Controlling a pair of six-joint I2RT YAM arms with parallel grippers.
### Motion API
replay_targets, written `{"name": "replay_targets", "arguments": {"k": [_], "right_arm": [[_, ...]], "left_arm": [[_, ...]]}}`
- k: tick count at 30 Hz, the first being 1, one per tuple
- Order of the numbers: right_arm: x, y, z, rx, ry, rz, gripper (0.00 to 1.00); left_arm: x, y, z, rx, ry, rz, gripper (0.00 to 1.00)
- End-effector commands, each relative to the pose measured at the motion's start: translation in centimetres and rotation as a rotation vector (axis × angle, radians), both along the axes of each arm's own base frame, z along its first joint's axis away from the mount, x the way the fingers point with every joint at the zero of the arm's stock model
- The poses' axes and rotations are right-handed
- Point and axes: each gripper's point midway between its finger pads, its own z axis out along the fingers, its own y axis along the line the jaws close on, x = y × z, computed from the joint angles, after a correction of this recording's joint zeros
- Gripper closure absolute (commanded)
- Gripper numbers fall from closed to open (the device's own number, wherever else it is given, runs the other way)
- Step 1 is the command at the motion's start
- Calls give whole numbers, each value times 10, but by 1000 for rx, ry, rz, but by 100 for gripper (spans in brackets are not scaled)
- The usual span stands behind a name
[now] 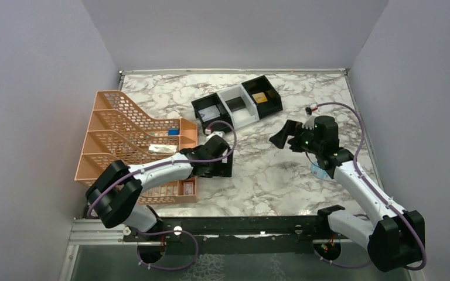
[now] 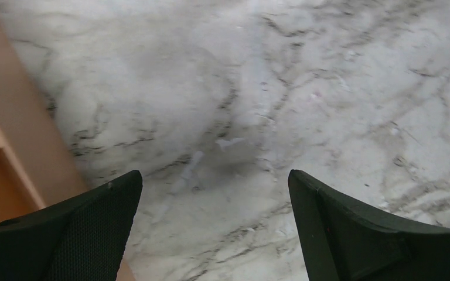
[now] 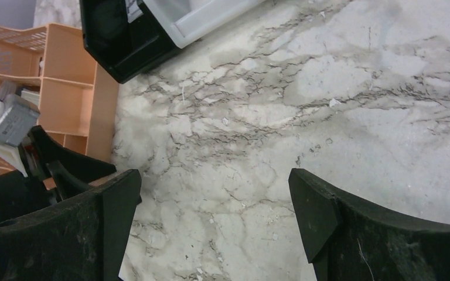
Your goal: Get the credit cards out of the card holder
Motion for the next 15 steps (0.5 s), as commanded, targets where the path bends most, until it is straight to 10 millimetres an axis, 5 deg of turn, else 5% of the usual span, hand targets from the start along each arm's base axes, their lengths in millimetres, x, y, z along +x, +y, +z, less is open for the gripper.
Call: {"name": "replay_targets", "arguments": {"k": [1,10,15], "right_arm": [[5,-18,-1,-67,28,-87,0],[2,-25,-17,-108,77,-110,1],[1,-50,-37,-187,163,-249,1]], "left_arm": [[9,50,-13,74,22,163,1],[33,111,-13,108,9,313,1],[48,136,-7,142,-8,366,1]]}}
